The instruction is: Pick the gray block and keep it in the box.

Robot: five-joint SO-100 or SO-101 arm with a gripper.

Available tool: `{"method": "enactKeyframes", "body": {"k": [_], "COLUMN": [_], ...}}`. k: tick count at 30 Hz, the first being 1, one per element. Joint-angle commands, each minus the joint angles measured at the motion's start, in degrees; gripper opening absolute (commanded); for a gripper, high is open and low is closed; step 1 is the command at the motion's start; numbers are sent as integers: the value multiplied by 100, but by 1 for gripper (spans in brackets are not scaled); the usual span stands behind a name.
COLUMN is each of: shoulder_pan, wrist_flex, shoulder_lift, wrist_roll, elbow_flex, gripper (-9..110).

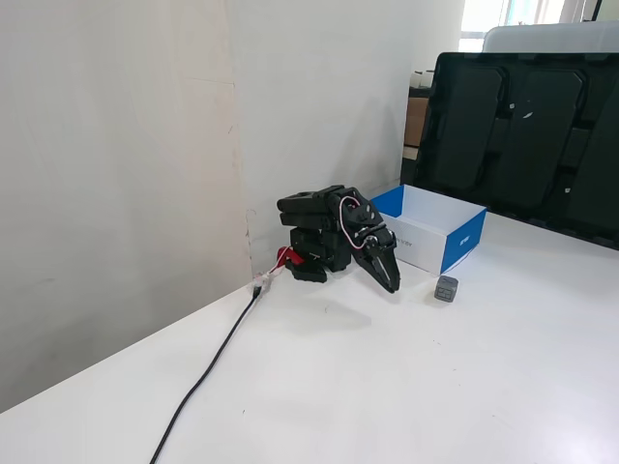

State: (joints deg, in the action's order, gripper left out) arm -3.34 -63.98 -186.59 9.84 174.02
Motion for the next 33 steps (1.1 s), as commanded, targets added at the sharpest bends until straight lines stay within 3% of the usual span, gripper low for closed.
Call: {"method": "enactKeyframes", "body": {"k": [1,22,33], "shoulder_pan": [79,360,527], "wrist_flex": [193,387,527], "shoulder_lift": [-984,-984,-967], "wrist_roll": [62,-35,-554], "elbow_flex": [88,132,-1099], "gripper": [0,0,0]}}
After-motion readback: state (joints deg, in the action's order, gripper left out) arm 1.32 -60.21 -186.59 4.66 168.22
